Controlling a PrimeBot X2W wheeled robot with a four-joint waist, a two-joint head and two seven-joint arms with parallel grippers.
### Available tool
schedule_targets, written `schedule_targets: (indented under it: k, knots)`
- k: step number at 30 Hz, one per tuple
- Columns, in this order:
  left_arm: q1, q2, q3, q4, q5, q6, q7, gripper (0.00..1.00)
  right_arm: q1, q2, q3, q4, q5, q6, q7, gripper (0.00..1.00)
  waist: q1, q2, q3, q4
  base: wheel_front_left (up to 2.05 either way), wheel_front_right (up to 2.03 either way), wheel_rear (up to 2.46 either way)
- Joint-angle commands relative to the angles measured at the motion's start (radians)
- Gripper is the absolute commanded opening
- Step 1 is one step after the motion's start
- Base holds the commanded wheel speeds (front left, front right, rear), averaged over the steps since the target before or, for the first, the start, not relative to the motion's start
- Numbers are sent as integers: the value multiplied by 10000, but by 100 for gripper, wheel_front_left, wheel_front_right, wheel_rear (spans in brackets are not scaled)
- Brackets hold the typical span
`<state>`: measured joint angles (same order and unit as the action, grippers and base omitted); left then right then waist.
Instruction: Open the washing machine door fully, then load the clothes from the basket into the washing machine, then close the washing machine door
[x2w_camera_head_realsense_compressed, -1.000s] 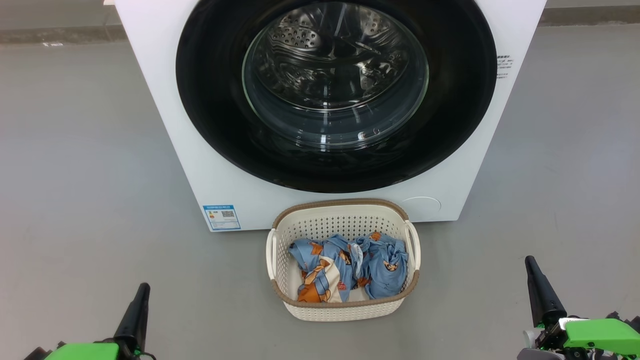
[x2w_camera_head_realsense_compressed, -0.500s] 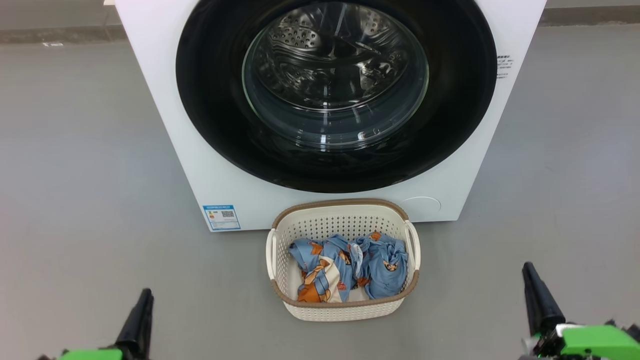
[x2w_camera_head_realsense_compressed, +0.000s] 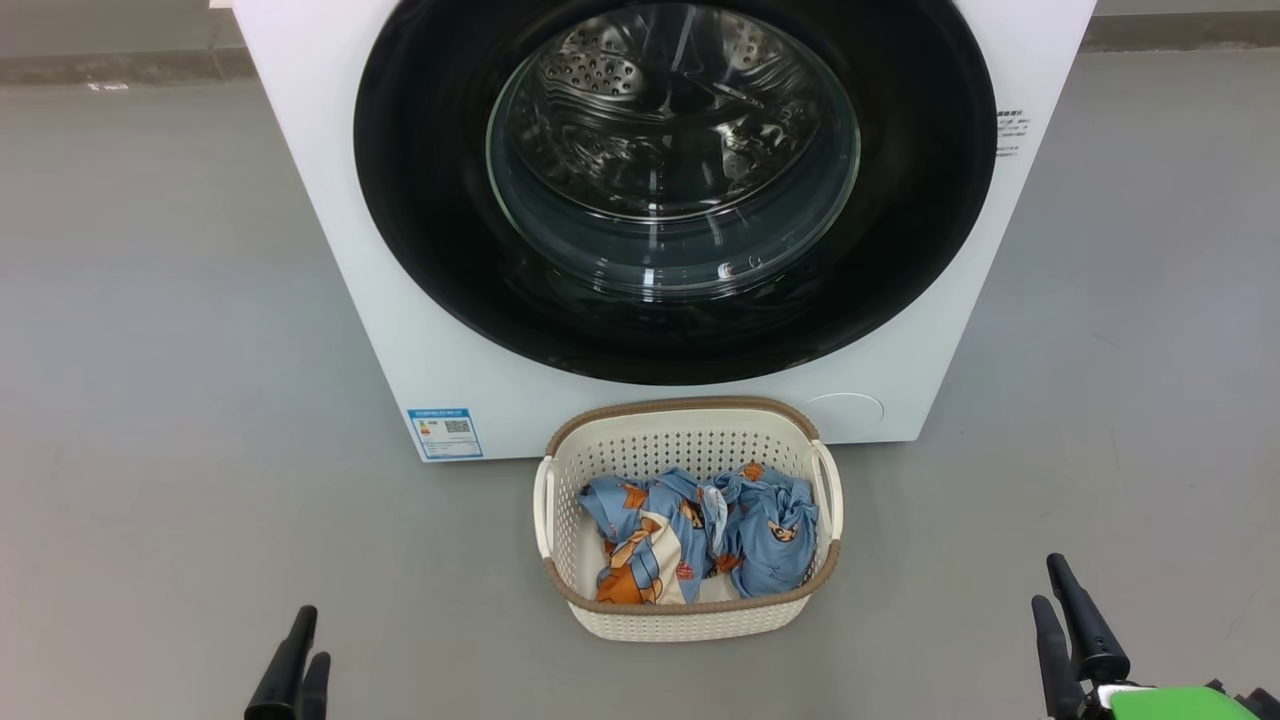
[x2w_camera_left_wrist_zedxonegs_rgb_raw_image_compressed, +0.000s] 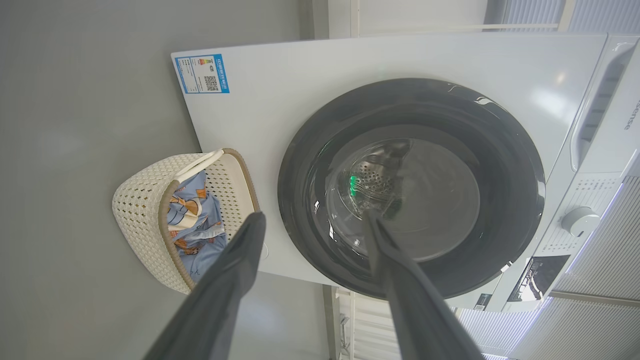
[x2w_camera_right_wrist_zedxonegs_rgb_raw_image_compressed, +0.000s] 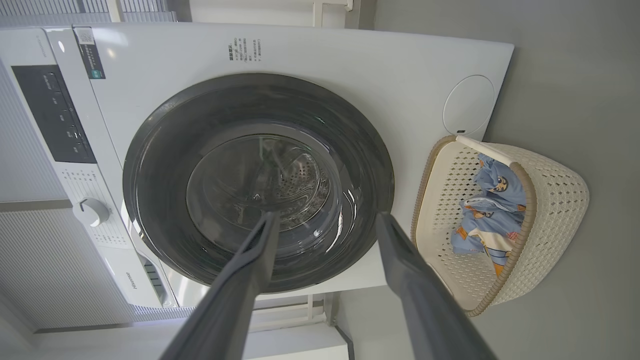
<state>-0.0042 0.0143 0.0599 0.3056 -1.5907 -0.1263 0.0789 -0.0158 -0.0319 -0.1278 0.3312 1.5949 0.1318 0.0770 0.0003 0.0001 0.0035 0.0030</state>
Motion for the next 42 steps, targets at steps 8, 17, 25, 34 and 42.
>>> schedule_targets:
  k: [8, 17, 25, 34, 42]
  knots:
    - [-219, 159, -103, -521, 860, -17, -295, 100, -222, -226, 247, -412, -969, -2, -300, 100, -3, -1, 7, 20, 0, 0, 0]
    - [-178, 203, -263, -623, 2253, -19, -560, 100, -225, -394, 453, -483, -2232, -3, -563, 100, -3, -1, -2, 60, 0, 0, 0]
    - [-149, 201, -354, -684, 3317, -21, -766, 100, -216, -588, 703, -442, -3246, -3, -767, 100, -3, -1, -12, 87, 0, 0, 0]
    - [-81, 210, -524, -899, 4870, -23, -1061, 100, -201, -726, 856, -410, -4584, -4, -1060, 100, -3, -1, -12, 121, 0, 0, 0]
    - [-19, 220, -583, -1065, 5817, -26, -1296, 100, -123, -748, 859, -459, -5510, -5, -1293, 100, -3, -1, -18, 147, 0, 0, 0]
